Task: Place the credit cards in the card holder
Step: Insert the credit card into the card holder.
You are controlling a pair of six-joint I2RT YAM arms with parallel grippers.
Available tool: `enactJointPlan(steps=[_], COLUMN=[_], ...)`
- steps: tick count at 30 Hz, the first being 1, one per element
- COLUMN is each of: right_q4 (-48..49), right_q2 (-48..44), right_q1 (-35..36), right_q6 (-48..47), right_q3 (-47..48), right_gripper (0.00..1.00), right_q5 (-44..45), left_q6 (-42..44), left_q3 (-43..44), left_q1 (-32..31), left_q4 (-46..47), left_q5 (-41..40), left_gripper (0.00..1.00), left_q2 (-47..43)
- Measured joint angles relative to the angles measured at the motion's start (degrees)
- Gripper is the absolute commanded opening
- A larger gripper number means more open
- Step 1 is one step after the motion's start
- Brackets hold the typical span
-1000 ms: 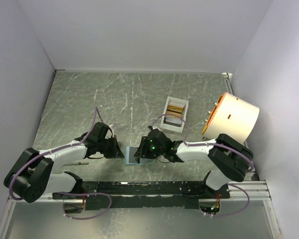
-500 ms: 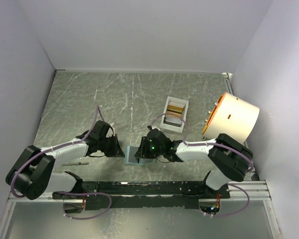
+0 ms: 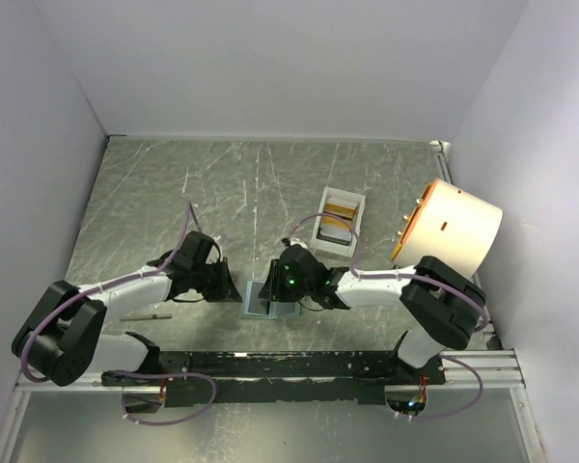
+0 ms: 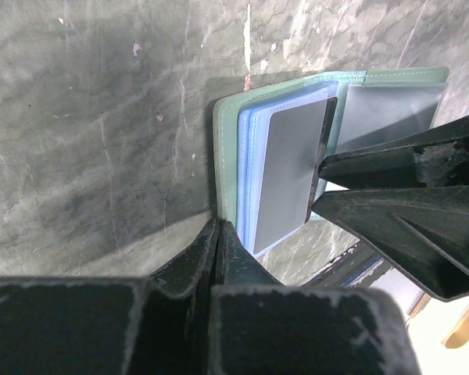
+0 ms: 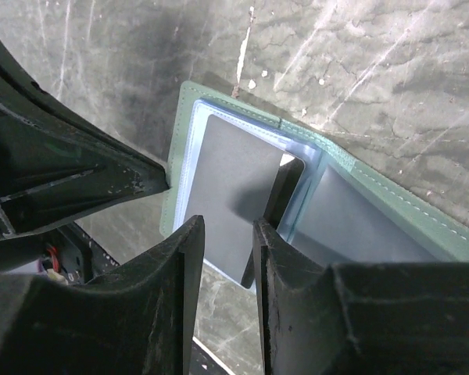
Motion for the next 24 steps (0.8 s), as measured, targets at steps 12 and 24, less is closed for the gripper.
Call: enactJointPlan(steps=[12,24], right_q4=[-0.6,-3.9], right_q2=[-0.2,1.3], right_q1=[0.0,0.0], right_q6=[0.6,1.9], right_q3=[0.2,2.4], right_gripper=[0.36,0.37], right_q5=[1.6,4.1], left_q6=[0.0,0.0], left_q3=[0.9,0.9], left_q1=[0.0,0.0], left_q4=[-0.5,-0.5], left_q5=[-1.0,-1.1], left_gripper=[0.07,0.07], left_q2=[0.2,0.6])
